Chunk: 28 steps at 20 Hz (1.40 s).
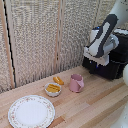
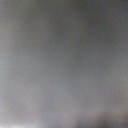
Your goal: Carefully navigate your gripper to the air fryer's handle. Confidently seize the handle using your gripper. Gradually bring the handle toward yourself to access the air fryer.
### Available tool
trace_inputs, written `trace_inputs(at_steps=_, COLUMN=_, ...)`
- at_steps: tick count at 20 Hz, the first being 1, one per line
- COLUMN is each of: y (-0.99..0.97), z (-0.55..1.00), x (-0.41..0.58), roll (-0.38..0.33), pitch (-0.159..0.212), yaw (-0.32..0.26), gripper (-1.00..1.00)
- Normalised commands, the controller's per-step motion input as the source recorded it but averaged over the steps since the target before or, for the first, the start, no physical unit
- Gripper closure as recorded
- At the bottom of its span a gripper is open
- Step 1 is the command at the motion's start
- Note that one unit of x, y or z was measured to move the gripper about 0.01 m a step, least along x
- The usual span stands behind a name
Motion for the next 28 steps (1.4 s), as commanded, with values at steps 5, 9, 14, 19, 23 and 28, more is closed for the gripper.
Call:
trace_inputs(at_steps=5, y=0.90, z=0.01, x=0.158, roll=-0.015, pitch=-0.059, yaw=-0.068, gripper=1.00)
trace_inputs(at_steps=9, y=0.77, z=0.13, x=-0.296, roll=-0.010, pitch=0.142, yaw=-0.002, gripper=1.00)
trace_inputs(at_steps=14, y=0.88, z=0.11, x=-0.147, roll=-0.013, pitch=0.107, yaw=0.001, gripper=1.00)
trace_inputs(at_steps=19, y=0.97, z=-0.03, x=0.093, roll=-0.017, pitch=-0.044, yaw=-0.016, gripper=1.00)
trace_inputs(at_steps=23, y=0.93, z=-0.26, x=0.189, roll=-0.001, pitch=-0.085, yaw=-0.079, gripper=1.00)
trace_inputs(at_steps=28, y=0.97, z=-0.29, x=0.151, roll=-0.017, pitch=-0.025, yaw=-0.032, gripper=1.00)
